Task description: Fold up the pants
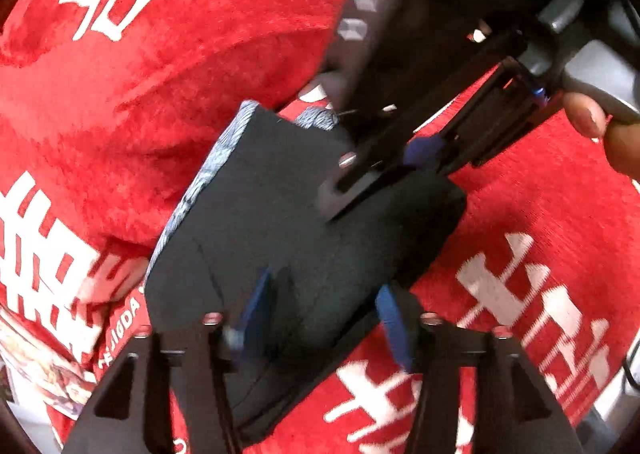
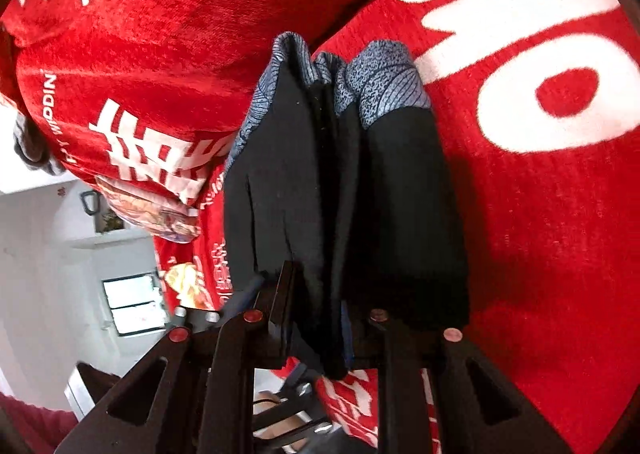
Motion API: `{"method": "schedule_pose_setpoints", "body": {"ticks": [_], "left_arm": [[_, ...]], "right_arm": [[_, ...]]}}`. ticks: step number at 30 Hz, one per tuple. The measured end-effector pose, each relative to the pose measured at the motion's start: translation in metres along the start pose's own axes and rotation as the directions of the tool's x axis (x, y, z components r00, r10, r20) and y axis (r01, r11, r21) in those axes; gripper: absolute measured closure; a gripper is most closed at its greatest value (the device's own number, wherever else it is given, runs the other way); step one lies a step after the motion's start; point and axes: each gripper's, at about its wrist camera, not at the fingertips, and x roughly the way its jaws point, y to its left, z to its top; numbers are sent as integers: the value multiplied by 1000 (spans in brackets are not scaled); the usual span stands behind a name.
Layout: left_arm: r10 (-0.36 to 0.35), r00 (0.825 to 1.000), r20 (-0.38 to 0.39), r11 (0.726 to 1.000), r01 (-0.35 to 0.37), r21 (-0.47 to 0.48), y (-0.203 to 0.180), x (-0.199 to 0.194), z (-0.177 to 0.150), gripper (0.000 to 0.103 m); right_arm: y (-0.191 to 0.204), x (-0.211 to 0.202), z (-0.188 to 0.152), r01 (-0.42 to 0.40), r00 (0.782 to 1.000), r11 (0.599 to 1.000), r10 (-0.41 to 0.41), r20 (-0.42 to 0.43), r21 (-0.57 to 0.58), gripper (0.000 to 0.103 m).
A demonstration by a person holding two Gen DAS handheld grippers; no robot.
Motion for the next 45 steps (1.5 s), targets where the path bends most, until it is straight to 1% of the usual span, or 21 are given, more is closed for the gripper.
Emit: {"method": "schedule_pose_setpoints", "body": {"ticks": [4, 6, 7, 9, 11, 12, 15, 16, 18, 20, 22, 24, 25, 29, 33, 35, 38, 40, 41, 42, 45], "left_arm": [[-28, 1000, 5, 998, 28, -58, 26, -22, -17, 40], [-41, 999, -2, 991, 41, -131, 44, -29, -27, 40], [-47, 999, -14, 981, 43, -191, 59, -30, -32, 40], [-55, 997, -47, 948, 37, -316, 91, -26, -42, 40], [-62, 994, -86, 914, 22, -406, 112, -17, -51, 40], [-69, 990, -121, 884, 5, -467, 127, -7, -59, 40], [-118, 976, -181, 823, -5, -568, 148, 18, -79, 40], [-151, 965, -215, 813, -3, -583, 149, 30, -86, 40], [-195, 955, -224, 807, 27, -591, 144, 44, -93, 40], [-174, 962, -211, 817, 21, -576, 137, 45, -95, 40], [-173, 962, -211, 819, 22, -573, 135, 44, -95, 40], [-185, 958, -220, 804, 19, -594, 137, 45, -97, 31], [-185, 956, -229, 797, 10, -603, 140, 46, -99, 21], [-240, 943, -232, 752, 29, -659, 150, 48, -106, 20], [-241, 941, -238, 753, 26, -658, 152, 47, -105, 20], [-248, 939, -237, 748, 31, -663, 152, 45, -106, 20], [-252, 940, -231, 732, 29, -680, 162, 42, -108, 20], [-251, 942, -221, 712, 26, -701, 174, 40, -111, 20], [-251, 943, -219, 704, 23, -709, 180, 40, -112, 20], [-249, 943, -219, 697, 18, -717, 186, 40, -113, 20], [-232, 946, -228, 683, -8, -730, 203, 45, -116, 20]], "right_arm": [[5, -7, -2, 115, 993, 992, -115, 13, -48, 81], [7, -8, -4, 159, 987, 985, -157, 24, -64, 81], [9, -10, -6, 197, 980, 978, -195, 35, -73, 81], [11, -13, -9, 255, 967, 962, -251, 52, -93, 81], [11, -13, -14, 329, 944, 939, -324, 58, -104, 81], [11, -13, -16, 344, 939, 933, -340, 57, -107, 81], [11, -12, -21, 374, 927, 922, -369, 59, -104, 81], [13, -11, -22, 383, 923, 918, -379, 64, -102, 81], [16, -9, -24, 400, 917, 911, -395, 65, -102, 81], [22, -6, -24, 432, 902, 894, -427, 65, -118, 81], [26, -4, -23, 456, 890, 881, -452, 63, -122, 79], [27, -8, -25, 471, 882, 875, -466, 67, -113, 79], [27, -10, -26, 477, 879, 872, -472, 69, -110, 79], [37, -12, -30, 512, 859, 849, -506, 79, -127, 79], [48, -9, -38, 530, 848, 835, -524, 76, -150, 79], [51, -8, -40, 530, 848, 835, -525, 73, -149, 77], [54, -8, -41, 531, 847, 835, -525, 79, -145, 69], [59, -8, -38, 529, 849, 835, -520, 98, -150, 61], [62, -9, -35, 525, 851, 837, -514, 109, -154, 58], [65, -10, -30, 517, 856, 841, -503, 121, -157, 52], [75, -8, -5, 485, 873, 860, -465, 148, -157, 50]]}}
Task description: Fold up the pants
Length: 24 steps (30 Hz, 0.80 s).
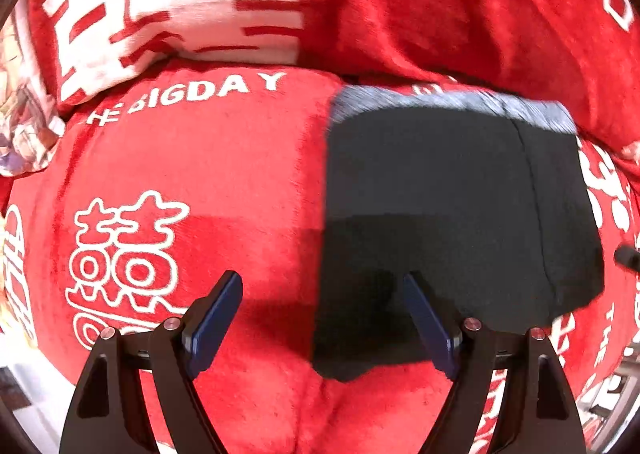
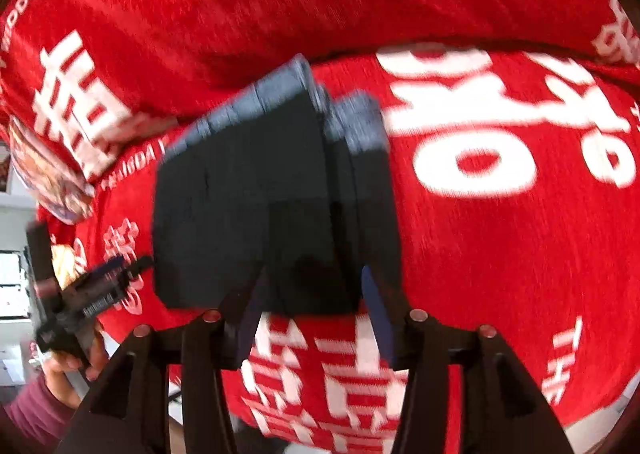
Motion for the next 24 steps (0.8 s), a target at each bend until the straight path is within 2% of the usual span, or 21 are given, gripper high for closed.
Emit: {"method": "schedule_pose_setpoints", "body": {"ticks": [5, 8, 11, 12, 13, 14, 15, 17, 20, 24], "left_arm": [[1, 1000, -3, 998, -1, -59, 16, 5, 14, 20], [-7, 1000, -13, 997, 6, -78, 18, 10, 18, 20], [-8, 1000, -20, 998, 7, -70, 15, 14, 19, 20], [-11, 1000, -23, 998, 9, -67, 14, 15, 19, 20], [-12, 1000, -24, 998, 11, -64, 13, 16, 19, 20], [-15, 1000, -24, 998, 13, -61, 13, 16, 19, 20], [-18, 1000, -24, 998, 16, -58, 12, 16, 19, 20], [-21, 999, -30, 998, 20, -54, 11, 17, 19, 20], [-27, 998, -50, 998, 24, -52, 9, 22, 19, 20], [-24, 998, -50, 999, 23, -35, 5, 23, 18, 20]], "right_arm": [[12, 13, 59, -28, 997, 1000, 29, 72, -6, 50], [16, 26, 87, 8, 997, 1000, -7, 83, -9, 50], [15, 39, 102, 0, 998, 1000, 0, 64, 7, 52], [14, 44, 106, -7, 999, 1000, 6, 48, 15, 62], [13, 49, 109, -9, 1000, 1000, 8, 30, 22, 76], [13, 51, 109, 11, 1000, 1000, -11, 25, 21, 85], [12, 53, 109, 25, 999, 1000, -25, 19, 16, 99], [8, 55, 104, 47, 999, 999, -47, 1, 11, 100], [-1, 66, 94, 152, 987, 988, -152, -49, -10, 101], [-8, 56, 81, 106, 994, 994, -106, -27, 17, 101]]}}
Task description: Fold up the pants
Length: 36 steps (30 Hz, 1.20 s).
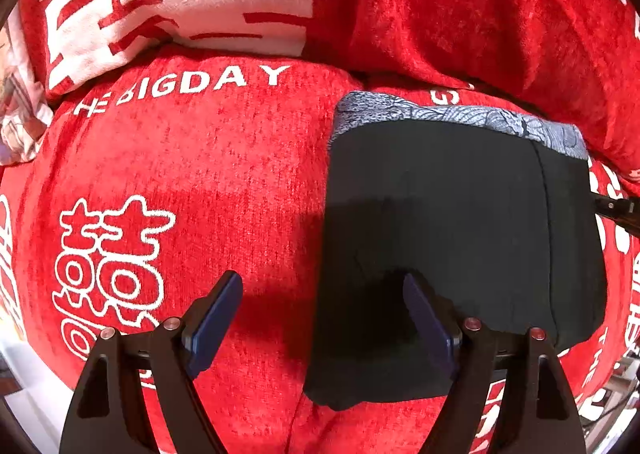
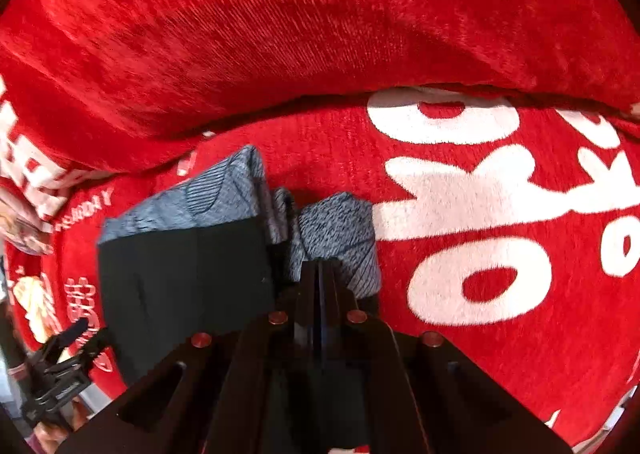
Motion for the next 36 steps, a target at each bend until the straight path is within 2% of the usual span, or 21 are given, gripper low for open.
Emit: {"method": "schedule_pose_setpoints", "body": {"ticks": [3, 6, 8, 10, 16, 18, 19, 27, 30, 33, 36], "left_arm": [[1, 1000, -3, 1000, -1, 1, 0, 1, 0, 20], [4, 1000, -6, 1000, -4, -3, -1, 2, 0, 20], [6, 1000, -6, 1000, -6, 2, -2, 2, 0, 20], [12, 1000, -5, 1000, -12, 8, -3, 2, 0, 20], [23, 1000, -11, 1000, -23, 21, -6, 1, -2, 19], [27, 1000, -10, 999, -27, 28, -8, 1, -2, 16], [31, 999, -14, 999, -30, 33, -9, 1, -2, 0], [37, 999, -24, 998, -36, 50, -13, 1, -6, 0], [35, 999, -25, 998, -34, 50, -13, 0, -6, 0], [34, 999, -27, 998, -32, 53, -13, 1, -6, 0], [26, 999, -32, 998, -25, 50, -12, 3, -5, 0]], "right_arm": [[-5, -10, -17, -20, 1000, 1000, 21, -5, 23, 100], [-11, -19, -36, -20, 1000, 999, 20, -7, 30, 95], [-15, -25, -48, -28, 999, 999, 29, -14, 40, 84], [-20, -31, -60, -35, 999, 998, 36, -18, 55, 62], [-35, -36, -76, -61, 998, 992, 64, -24, 113, 46], [-37, -38, -78, -73, 997, 990, 77, -23, 122, 45], [-35, -38, -80, -74, 997, 990, 77, -22, 122, 43], [-26, -35, -82, -101, 994, 990, 105, -27, 103, 24], [-26, -36, -83, -102, 994, 990, 105, -24, 93, 23], [-27, -34, -84, -102, 994, 992, 104, -25, 75, 16], [-30, -30, -85, -122, 991, 990, 125, -43, 65, 16]]}}
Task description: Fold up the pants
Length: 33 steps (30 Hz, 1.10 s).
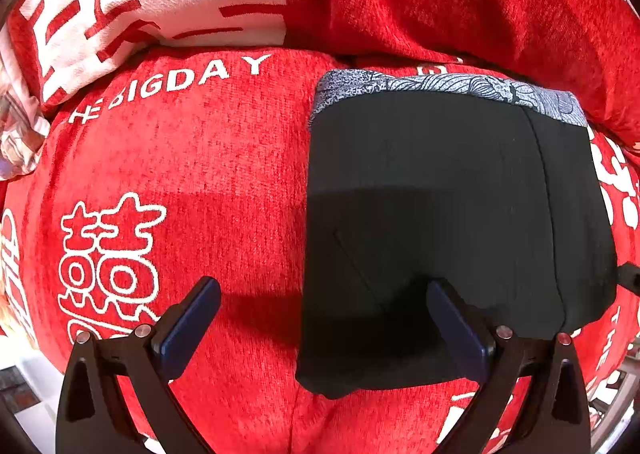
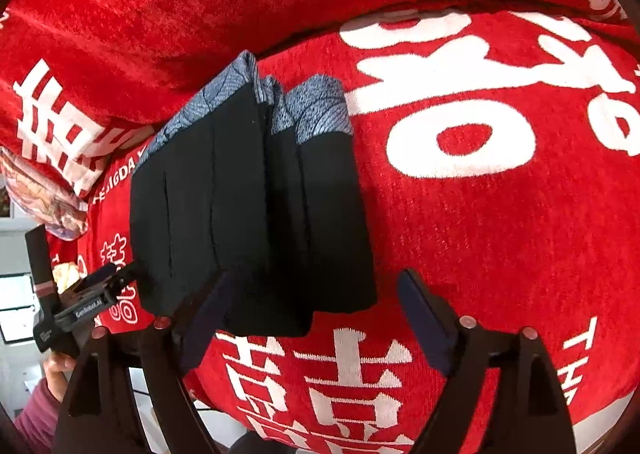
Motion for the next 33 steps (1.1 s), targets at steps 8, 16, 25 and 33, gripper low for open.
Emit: {"method": "schedule_pose_setpoints", "body": {"ticks": [8, 16, 25, 33], "left_arm": [[-63, 998, -13, 997, 62, -34, 12, 6, 3, 0], [-223, 974, -33, 972, 220, -87, 36, 18, 17, 0], [-438, 895, -85, 899, 437, -28, 22, 41, 40, 0], [-451, 889, -82, 893, 450, -34, 12, 53, 44, 0]], "right_arm": [[-10, 8, 0, -33, 999, 999, 33, -37, 8, 15], [-24, 14, 13, -157, 986, 988, 157, -50, 12, 15], [-37, 40, 34, -325, 938, 945, 326, -120, 32, 15], [-25, 60, 56, -376, 918, 926, 371, -143, -9, 14]]}}
